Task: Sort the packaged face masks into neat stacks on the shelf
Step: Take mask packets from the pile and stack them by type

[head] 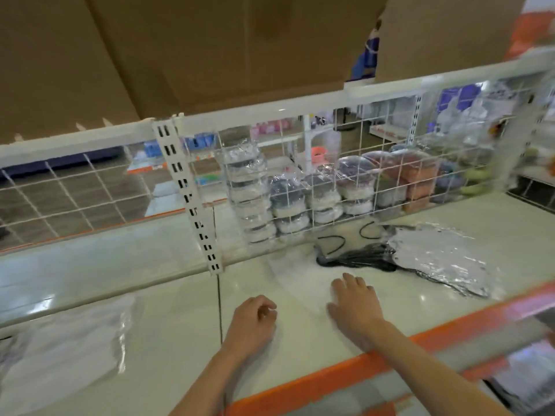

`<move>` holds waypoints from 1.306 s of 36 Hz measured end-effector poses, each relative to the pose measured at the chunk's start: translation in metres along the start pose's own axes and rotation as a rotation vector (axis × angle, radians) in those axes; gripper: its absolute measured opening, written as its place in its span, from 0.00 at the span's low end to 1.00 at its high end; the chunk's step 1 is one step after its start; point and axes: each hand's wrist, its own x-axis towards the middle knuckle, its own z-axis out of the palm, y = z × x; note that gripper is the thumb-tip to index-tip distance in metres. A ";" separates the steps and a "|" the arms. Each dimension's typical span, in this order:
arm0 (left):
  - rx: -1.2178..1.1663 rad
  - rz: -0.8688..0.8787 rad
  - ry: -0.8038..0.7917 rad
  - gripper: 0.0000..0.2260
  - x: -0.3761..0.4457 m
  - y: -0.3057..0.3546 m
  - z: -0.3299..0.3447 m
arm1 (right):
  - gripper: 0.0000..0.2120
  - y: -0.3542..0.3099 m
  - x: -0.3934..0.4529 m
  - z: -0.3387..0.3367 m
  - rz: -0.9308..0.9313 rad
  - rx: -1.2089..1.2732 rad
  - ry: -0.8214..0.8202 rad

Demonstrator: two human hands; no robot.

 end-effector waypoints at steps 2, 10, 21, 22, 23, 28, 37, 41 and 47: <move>-0.141 -0.064 0.023 0.07 -0.001 0.010 0.011 | 0.19 0.011 0.002 0.000 0.004 0.039 -0.003; -0.723 -0.376 -0.061 0.08 0.008 0.034 0.032 | 0.10 0.006 0.005 -0.003 -0.050 0.112 0.103; -1.164 -0.423 0.058 0.12 -0.003 0.029 0.020 | 0.13 -0.020 0.011 0.009 -0.479 0.448 0.012; -1.206 -0.428 0.083 0.12 -0.004 0.025 0.017 | 0.14 -0.019 0.014 0.009 -0.459 0.438 0.044; -1.249 -0.421 0.100 0.11 -0.005 0.022 0.015 | 0.15 -0.018 0.017 0.009 -0.434 0.407 0.063; -1.430 -0.423 0.173 0.10 -0.008 0.002 0.001 | 0.28 -0.012 0.027 0.019 -0.339 0.083 -0.048; -1.453 -0.521 0.179 0.13 -0.002 -0.008 0.001 | 0.12 -0.007 0.030 0.010 -0.192 0.124 0.119; -1.462 -0.578 0.097 0.16 0.005 0.001 0.009 | 0.12 -0.004 0.021 0.001 -0.167 0.380 0.144; -1.367 -0.508 -0.080 0.15 0.019 0.034 0.034 | 0.17 0.009 -0.005 -0.004 -0.408 0.592 -0.118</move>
